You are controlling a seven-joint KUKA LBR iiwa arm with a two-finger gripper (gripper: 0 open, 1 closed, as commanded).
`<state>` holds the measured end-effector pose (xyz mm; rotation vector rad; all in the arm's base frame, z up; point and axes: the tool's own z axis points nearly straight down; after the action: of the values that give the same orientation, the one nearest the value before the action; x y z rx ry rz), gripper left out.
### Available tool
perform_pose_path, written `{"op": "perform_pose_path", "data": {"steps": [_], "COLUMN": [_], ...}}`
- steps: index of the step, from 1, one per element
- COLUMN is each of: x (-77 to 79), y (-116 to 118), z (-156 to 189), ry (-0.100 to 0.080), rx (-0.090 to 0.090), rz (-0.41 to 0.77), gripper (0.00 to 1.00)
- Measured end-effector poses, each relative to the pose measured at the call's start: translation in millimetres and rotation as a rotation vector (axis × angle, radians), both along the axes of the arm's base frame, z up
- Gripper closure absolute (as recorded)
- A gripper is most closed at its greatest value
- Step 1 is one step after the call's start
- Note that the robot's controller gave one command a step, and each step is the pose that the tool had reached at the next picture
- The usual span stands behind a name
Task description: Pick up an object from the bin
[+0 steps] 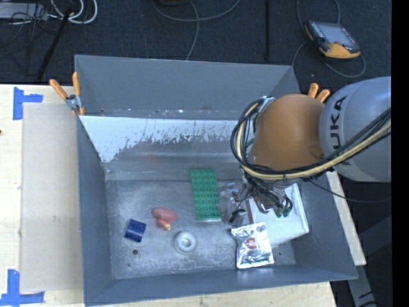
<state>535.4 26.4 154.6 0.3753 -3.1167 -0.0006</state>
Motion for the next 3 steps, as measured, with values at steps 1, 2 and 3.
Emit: {"op": "perform_pose_path", "data": {"steps": [1, 2, 3], "x": [0.3, -26.5, -23.3], "y": [-0.1, -95.0, -90.5], "z": [1.1, -89.5, -85.3], "ry": [-0.002, 0.007, -0.002], "rx": [0.0, -0.002, 0.001], "rz": [-0.002, 0.012, 0.018], "gripper": [0.0, 0.0, 1.0]}}
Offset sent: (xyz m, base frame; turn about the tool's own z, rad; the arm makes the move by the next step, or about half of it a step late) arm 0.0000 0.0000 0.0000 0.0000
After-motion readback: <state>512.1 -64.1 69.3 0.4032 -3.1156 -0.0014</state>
